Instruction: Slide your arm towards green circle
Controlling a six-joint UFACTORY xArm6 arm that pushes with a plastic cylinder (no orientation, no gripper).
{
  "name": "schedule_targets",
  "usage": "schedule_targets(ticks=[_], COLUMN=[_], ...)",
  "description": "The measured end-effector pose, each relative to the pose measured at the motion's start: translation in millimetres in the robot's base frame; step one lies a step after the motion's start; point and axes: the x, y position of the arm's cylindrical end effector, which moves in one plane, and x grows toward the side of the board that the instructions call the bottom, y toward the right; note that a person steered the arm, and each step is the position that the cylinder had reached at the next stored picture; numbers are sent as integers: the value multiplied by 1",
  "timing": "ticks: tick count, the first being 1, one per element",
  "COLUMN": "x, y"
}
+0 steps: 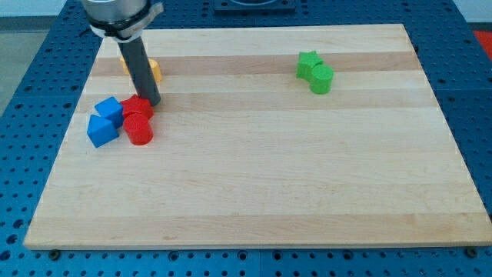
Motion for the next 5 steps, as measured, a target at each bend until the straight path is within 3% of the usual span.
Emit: schedule_targets(ticks=[2,3,4,5], x=[3,3,5,32], y=[-20,9,73,132])
